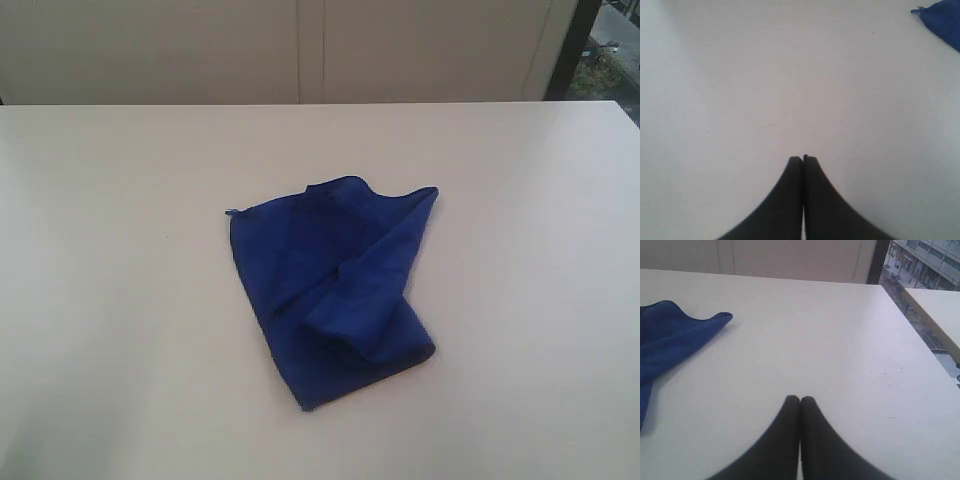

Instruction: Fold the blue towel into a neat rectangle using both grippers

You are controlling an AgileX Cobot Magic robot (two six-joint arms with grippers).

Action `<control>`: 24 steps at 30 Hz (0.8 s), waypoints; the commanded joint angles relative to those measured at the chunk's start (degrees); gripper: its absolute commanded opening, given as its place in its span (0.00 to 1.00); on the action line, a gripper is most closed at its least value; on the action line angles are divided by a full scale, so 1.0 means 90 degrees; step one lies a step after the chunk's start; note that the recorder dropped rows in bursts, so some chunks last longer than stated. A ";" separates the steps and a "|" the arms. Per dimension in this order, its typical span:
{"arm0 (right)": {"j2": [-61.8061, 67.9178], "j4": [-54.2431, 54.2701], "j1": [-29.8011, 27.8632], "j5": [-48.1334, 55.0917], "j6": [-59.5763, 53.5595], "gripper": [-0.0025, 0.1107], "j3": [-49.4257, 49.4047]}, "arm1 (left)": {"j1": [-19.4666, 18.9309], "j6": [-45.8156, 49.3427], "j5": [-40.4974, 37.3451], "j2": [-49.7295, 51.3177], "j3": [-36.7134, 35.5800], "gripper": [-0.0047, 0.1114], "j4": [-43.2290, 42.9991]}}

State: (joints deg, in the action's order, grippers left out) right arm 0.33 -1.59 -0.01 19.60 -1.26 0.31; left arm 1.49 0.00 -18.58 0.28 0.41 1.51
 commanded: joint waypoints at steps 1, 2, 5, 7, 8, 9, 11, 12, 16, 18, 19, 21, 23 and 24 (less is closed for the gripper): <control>-0.0036 -0.0021 -0.0046 -0.0124 0.0001 0.02 -0.0034 | -0.0029 0.0000 -0.0053 -0.0031 -0.0045 0.04 -0.0016; -0.0036 -0.0021 -0.0046 -0.0252 0.0001 0.02 -0.0034 | -0.0029 0.0000 -0.0053 -0.0031 -0.0045 0.04 -0.0016; -0.0036 -0.0021 -0.0046 -0.0965 0.0001 0.02 -0.0034 | -0.0029 0.0000 -0.0053 -0.0031 -0.0045 0.04 -0.0016; -0.0036 -0.0021 -0.0046 -0.1687 0.0001 0.02 -0.0034 | -0.0029 0.0000 -0.0053 -0.0031 -0.0045 0.04 -0.0016; -0.0036 -0.0021 -0.0046 -0.2064 -0.0012 0.02 -0.0034 | -0.0029 0.0000 -0.0053 -0.0031 -0.0045 0.04 -0.0016; -0.0036 -0.0021 -0.0046 -0.2414 -0.0012 0.02 -0.0034 | -0.0029 0.0000 -0.0053 -0.0031 -0.0045 0.04 -0.0016; -0.0036 -0.0021 -0.0046 -0.2908 -0.0012 0.02 -0.0034 | -0.0029 0.0000 -0.0053 -0.0031 -0.0045 0.04 -0.0016; -0.0036 -0.0021 -0.0046 -0.3103 -0.0012 0.02 -0.0034 | -0.0029 0.0000 -0.0053 -0.0031 -0.0045 0.04 -0.0016; -0.0036 -0.0021 -0.0046 -0.3554 -0.0012 0.02 -0.0034 | -0.0029 0.0000 -0.0053 -0.0031 -0.0045 0.04 -0.0016; -0.0036 -0.0021 -0.0046 -0.3712 -0.0012 0.02 -0.0034 | -0.0029 0.0000 -0.0053 -0.0031 -0.0045 0.04 -0.0016; -0.0036 -0.0021 -0.0046 -0.3794 -0.0012 0.02 -0.0034 | -0.0029 0.0000 -0.0053 -0.0031 -0.0045 0.04 -0.0016; -0.0036 -0.0021 -0.0046 -0.3870 -0.0012 0.02 -0.0034 | -0.0029 0.0000 -0.0053 -0.0031 -0.0045 0.04 -0.0016; -0.0036 -0.0021 -0.0046 -0.3882 -0.0026 0.02 -0.0034 | -0.0029 0.0000 -0.0053 -0.0031 -0.0045 0.04 -0.0016; -0.0036 -0.0021 -0.0046 -0.3857 -0.0015 0.02 -0.0034 | -0.0029 0.0000 -0.0053 -0.0031 -0.0045 0.04 -0.0016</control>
State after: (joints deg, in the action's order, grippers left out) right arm 0.33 -1.59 -0.01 -14.16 -1.26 0.31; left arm 1.49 0.00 -18.58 0.28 0.41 1.51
